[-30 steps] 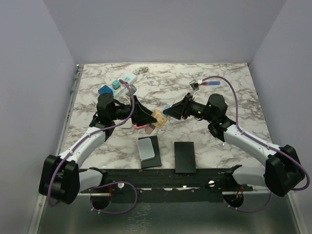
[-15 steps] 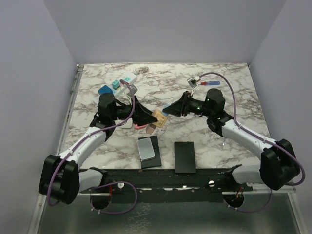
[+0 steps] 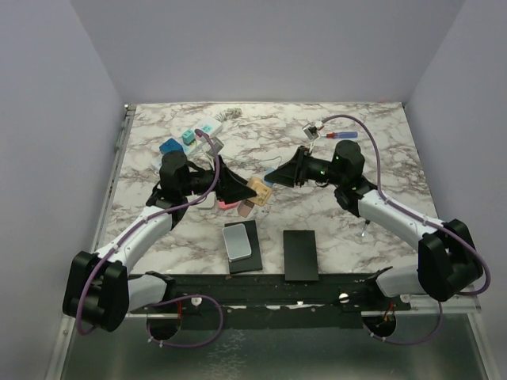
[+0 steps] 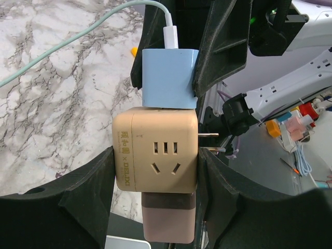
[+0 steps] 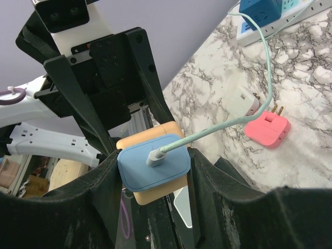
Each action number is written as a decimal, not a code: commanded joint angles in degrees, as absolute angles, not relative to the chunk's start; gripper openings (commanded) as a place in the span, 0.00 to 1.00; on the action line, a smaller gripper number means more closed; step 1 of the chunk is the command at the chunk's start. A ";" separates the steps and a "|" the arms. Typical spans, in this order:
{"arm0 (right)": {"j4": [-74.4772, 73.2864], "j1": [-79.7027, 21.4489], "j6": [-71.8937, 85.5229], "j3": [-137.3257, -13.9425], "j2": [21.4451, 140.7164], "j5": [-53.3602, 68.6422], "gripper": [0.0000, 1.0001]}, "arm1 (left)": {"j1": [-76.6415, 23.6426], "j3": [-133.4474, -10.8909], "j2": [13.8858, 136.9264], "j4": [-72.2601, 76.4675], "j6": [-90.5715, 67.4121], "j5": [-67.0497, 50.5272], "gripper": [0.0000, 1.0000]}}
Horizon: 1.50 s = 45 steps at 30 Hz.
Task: Pull the plug off the socket
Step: Remove the plug from the socket.
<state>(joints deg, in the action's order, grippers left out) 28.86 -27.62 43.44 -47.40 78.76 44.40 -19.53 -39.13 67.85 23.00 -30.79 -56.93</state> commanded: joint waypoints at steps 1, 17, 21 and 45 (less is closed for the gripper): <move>31.12 -26.19 44.01 -46.37 77.45 38.95 0.01 | -19.91 -40.27 67.87 23.71 -29.34 -54.73 0.00; 21.34 -30.28 35.69 -47.66 72.13 31.97 0.01 | -18.21 -40.61 69.30 20.75 -29.90 -50.22 0.00; 19.16 -32.76 34.21 -48.37 71.48 29.71 0.01 | -18.10 -40.62 69.30 20.75 -30.07 -50.19 0.00; 9.62 -31.02 33.60 -55.40 73.90 28.66 0.01 | -18.81 -41.56 67.08 21.28 -28.13 -55.99 0.24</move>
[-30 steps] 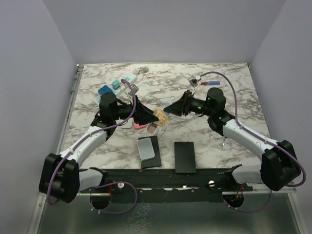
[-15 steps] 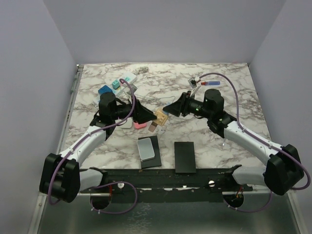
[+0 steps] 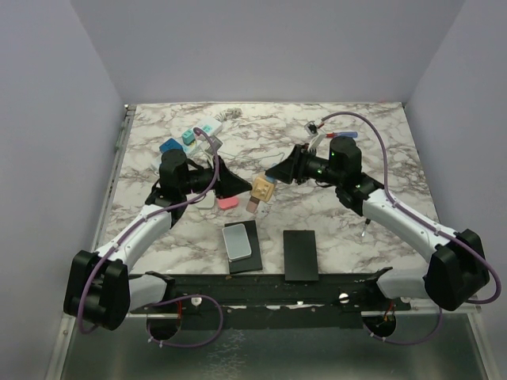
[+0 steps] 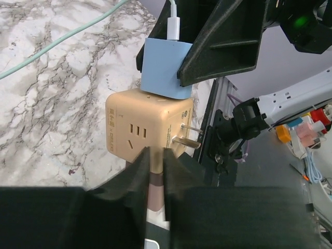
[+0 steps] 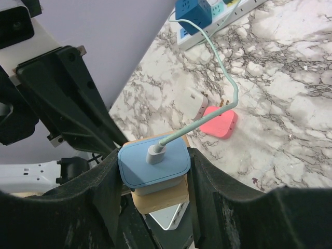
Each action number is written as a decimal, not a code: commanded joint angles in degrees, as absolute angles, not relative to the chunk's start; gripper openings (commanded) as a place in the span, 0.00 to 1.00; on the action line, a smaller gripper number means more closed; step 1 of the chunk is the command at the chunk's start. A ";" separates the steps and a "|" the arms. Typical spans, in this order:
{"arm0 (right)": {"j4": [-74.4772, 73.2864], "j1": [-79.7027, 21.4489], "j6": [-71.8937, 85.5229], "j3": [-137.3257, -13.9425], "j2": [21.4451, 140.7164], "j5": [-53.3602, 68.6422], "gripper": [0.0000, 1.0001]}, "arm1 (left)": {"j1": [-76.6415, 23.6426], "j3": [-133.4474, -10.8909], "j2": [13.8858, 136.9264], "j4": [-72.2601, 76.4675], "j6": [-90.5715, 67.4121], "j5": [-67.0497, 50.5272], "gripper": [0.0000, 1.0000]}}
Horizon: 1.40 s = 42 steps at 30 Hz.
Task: Pull the plug off the socket
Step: Remove the plug from the socket.
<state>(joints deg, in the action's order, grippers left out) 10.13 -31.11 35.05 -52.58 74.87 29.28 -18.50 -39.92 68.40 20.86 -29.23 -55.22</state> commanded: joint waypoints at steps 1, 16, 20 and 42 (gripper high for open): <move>8.67 -30.98 33.20 -55.38 73.65 27.11 0.01 | -18.83 -41.64 66.61 21.31 -27.94 -55.57 0.36; -3.10 -36.97 36.77 -64.39 78.74 7.58 0.01 | -34.52 -47.33 60.05 5.01 -9.38 -14.38 0.99; -3.67 -39.18 37.00 -66.06 79.68 5.82 0.01 | -38.22 -48.95 61.46 1.97 -6.86 -4.32 0.99; -3.69 -40.26 35.97 -69.21 81.43 4.75 0.01 | -39.90 -47.98 66.54 -1.42 -8.21 -4.60 0.99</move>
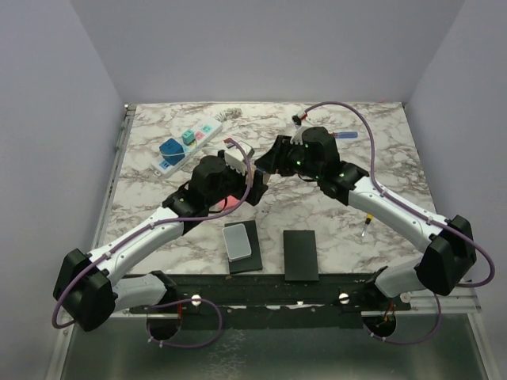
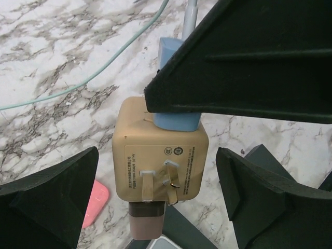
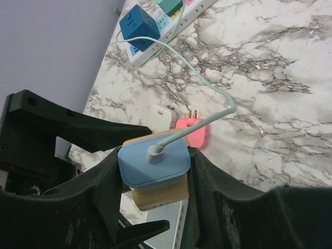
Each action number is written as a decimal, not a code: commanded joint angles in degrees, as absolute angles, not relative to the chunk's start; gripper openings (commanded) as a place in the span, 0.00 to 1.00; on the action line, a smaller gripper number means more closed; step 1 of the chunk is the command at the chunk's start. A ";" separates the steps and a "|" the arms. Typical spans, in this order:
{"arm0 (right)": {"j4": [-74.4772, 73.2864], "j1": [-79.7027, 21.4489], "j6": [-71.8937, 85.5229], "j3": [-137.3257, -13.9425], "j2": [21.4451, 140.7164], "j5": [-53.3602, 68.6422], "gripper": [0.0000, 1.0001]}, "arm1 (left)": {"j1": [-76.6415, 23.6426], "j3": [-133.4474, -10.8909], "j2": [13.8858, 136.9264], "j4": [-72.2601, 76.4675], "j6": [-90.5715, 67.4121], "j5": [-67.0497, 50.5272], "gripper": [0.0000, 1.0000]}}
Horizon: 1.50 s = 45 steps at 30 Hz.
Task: Pull the plug off the socket
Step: Remove the plug from the socket.
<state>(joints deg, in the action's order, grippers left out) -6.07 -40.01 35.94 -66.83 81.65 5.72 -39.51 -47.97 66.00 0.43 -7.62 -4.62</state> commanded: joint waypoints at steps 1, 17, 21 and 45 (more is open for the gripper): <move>-3.65 -40.30 35.95 -69.11 81.28 4.75 0.01 | -39.89 -47.99 66.47 -1.74 -8.00 -4.05 0.99; -4.25 -40.34 35.60 -69.16 81.21 6.07 0.01 | -39.88 -48.34 66.62 -1.82 -8.12 -5.88 0.45; -4.72 -40.29 35.60 -69.13 81.21 5.75 0.01 | -39.81 -48.19 66.24 -1.69 -7.58 -7.05 0.24; -5.71 -34.76 37.42 -67.64 82.97 9.75 0.01 | -39.79 -46.83 65.04 -0.81 -3.30 -13.26 0.00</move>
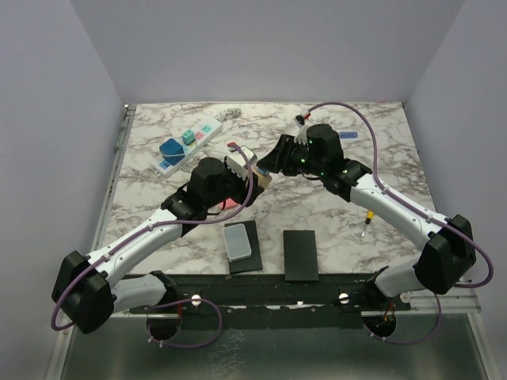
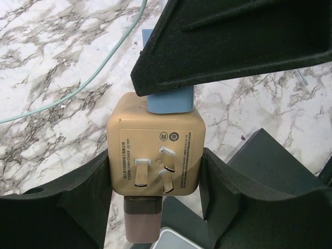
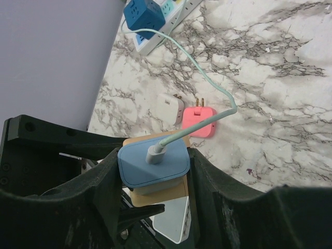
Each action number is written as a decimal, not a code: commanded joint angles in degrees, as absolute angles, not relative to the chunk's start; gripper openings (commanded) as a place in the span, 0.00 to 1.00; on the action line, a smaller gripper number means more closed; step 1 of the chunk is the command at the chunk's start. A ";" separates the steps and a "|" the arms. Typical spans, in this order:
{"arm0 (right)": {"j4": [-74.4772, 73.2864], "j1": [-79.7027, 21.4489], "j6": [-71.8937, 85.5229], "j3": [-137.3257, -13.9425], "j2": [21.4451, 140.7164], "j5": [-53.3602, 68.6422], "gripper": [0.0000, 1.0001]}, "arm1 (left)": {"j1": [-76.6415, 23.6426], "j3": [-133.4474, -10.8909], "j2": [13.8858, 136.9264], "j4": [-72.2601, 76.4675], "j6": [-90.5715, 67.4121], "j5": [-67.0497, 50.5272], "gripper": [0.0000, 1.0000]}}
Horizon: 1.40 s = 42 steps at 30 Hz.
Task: Pull the plug off the socket
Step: Remove the plug from the socket.
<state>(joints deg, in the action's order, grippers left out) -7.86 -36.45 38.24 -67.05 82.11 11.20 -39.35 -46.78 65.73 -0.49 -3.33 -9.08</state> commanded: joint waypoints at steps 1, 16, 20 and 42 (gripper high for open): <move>-5.65 -34.80 37.44 -67.47 82.90 9.41 0.01 | -39.81 -46.98 65.31 -0.86 -3.72 -13.13 0.00; -4.52 -39.55 38.18 -65.86 81.57 0.52 0.01 | -36.48 -47.90 68.48 -0.80 -7.80 -15.31 0.00; -5.06 -41.51 38.22 -65.63 81.47 -1.31 0.01 | -35.57 -48.03 68.81 -0.79 -8.32 -16.31 0.00; -9.63 -43.15 36.74 -70.60 83.49 -2.49 0.01 | -34.28 -47.07 66.58 -0.53 -4.98 -21.61 0.00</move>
